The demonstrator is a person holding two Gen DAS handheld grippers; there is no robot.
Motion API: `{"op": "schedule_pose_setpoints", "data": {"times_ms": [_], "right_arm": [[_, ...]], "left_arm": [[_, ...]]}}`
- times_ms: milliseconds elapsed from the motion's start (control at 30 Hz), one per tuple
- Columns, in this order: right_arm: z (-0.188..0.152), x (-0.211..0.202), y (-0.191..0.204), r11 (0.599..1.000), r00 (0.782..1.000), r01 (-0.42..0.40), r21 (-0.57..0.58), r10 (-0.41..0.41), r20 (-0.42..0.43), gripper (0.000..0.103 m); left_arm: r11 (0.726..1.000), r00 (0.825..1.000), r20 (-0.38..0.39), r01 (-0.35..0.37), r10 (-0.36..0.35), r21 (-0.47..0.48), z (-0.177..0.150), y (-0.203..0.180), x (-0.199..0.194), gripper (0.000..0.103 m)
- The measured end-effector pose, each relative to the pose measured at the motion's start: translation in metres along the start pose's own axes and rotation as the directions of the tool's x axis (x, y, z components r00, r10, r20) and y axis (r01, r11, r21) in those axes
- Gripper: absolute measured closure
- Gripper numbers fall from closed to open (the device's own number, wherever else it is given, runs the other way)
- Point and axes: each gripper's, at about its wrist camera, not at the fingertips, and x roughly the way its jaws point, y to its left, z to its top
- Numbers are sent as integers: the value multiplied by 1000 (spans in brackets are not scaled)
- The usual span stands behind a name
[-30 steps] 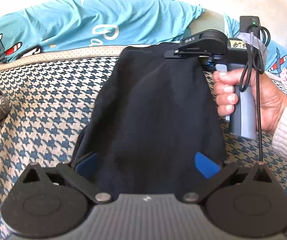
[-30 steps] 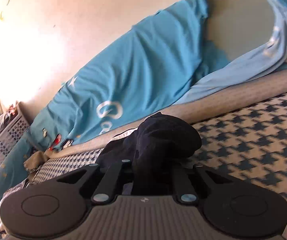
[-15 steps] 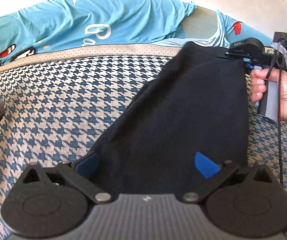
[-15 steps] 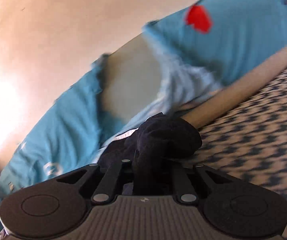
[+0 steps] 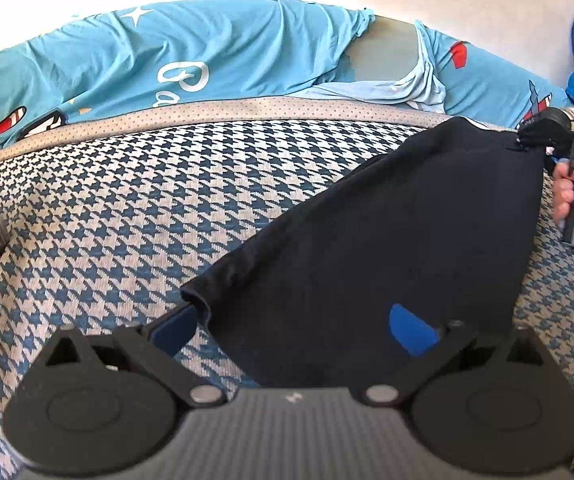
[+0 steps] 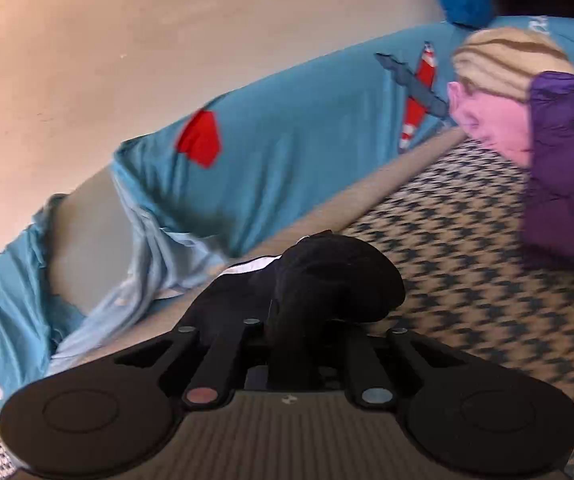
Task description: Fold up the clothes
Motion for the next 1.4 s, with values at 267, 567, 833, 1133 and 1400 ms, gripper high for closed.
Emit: {"op": "schedule_pose_setpoints", "data": {"times_ms": [267, 567, 833, 1133, 1400], "right_arm": [[0, -29, -23, 998, 998, -14, 55, 17, -53, 67], [-23, -80, -3, 993, 989, -104, -56, 97, -108, 62], [-59, -117, 20, 966, 960, -231, -118, 206, -190, 59], [-106, -161, 51, 893, 894, -401, -202, 334, -299, 56], [-146, -191, 80, 795, 827, -523, -307, 387, -407, 56]], "left_arm": [[999, 999, 7, -34, 34, -11, -9, 6, -7, 0], [998, 999, 5, -34, 34, -49, -16, 17, -16, 0], [995, 999, 7, -45, 46, -85, -20, 28, -25, 0], [983, 997, 7, -74, 76, -167, -18, 51, -33, 0], [976, 996, -15, -89, 88, -197, -19, 56, -29, 0]]}}
